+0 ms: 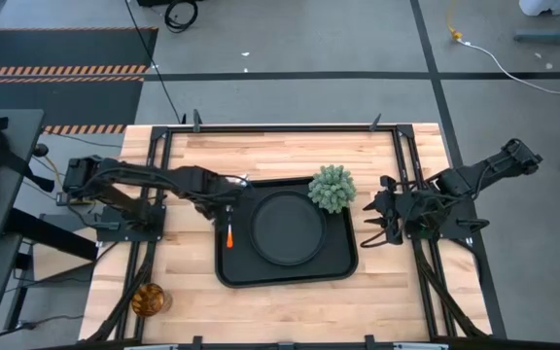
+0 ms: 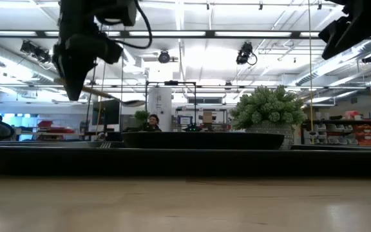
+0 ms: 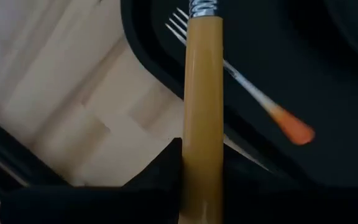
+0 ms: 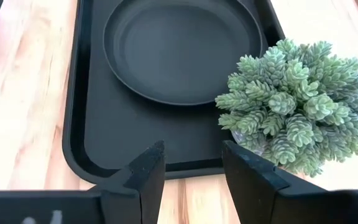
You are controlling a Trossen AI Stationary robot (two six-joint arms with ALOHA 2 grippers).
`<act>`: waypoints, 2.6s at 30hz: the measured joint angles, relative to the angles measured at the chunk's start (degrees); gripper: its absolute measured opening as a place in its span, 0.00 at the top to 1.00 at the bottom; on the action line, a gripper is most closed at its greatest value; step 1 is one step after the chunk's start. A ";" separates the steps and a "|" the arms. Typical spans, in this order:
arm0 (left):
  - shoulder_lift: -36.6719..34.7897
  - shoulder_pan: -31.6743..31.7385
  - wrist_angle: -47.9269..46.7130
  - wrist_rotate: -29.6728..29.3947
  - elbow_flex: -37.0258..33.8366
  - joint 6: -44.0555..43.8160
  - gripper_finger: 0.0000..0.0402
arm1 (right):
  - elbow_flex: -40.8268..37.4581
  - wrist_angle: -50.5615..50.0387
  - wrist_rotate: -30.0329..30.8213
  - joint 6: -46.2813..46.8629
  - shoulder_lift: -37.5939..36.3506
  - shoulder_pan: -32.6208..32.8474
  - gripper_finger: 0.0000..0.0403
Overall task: Pick and place plate/cup/fork/spoon on tray
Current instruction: Adjust the utensils on the black tray
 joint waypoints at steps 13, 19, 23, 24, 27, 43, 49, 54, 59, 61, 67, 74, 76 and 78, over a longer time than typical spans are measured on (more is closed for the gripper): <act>0.84 -9.62 7.61 8.04 1.93 -35.51 0.83 | -3.88 -0.45 -9.22 -0.40 -1.82 2.93 0.59; 3.83 -12.43 8.11 7.20 3.32 -42.77 0.83 | -5.22 0.25 -10.14 0.96 -3.04 3.44 0.59; 7.03 -14.19 8.53 6.64 3.21 -47.53 0.82 | -5.22 0.27 -11.19 0.21 -3.28 4.21 0.59; 7.82 -14.52 8.71 6.21 3.21 -48.64 0.82 | -5.22 0.35 -11.75 0.07 -3.37 4.41 0.59; 9.77 -14.85 11.23 4.40 3.20 -50.93 0.82 | -5.22 0.50 -12.93 -0.49 -3.45 5.15 0.59; 17.14 -13.31 16.33 5.07 3.21 -57.58 0.82 | -5.22 0.67 -13.63 -1.29 -3.41 11.35 0.59; 17.60 -12.18 18.31 4.59 3.21 -57.86 0.81 | -5.53 0.99 -13.73 -1.31 -3.39 14.07 0.59; 17.58 -11.96 18.43 4.53 3.17 -57.89 0.76 | -5.53 1.01 -13.86 -1.29 -3.39 16.34 0.59; 17.58 -11.96 21.06 3.49 1.10 -59.39 0.73 | -5.53 1.03 -13.99 -1.31 -3.41 18.77 0.59; 17.58 -11.96 23.80 3.51 -0.30 -60.24 0.72 | -5.53 1.01 -14.10 -1.31 -3.41 19.56 0.59; 17.58 -12.06 28.83 4.62 -1.78 -60.05 0.72 | -5.53 1.02 -14.10 -1.31 -3.41 20.83 0.59; 17.27 -11.79 27.56 2.95 1.27 -52.08 0.72 | -5.53 1.05 -14.08 -1.31 -3.41 20.86 0.59; 16.93 -11.19 24.52 1.09 2.92 -49.03 0.72 | -5.53 1.05 -14.08 -1.31 -3.41 20.87 0.59; 16.66 -10.32 20.32 -0.39 4.49 -46.74 0.72 | -5.53 1.09 -14.08 -1.31 -3.43 20.85 0.59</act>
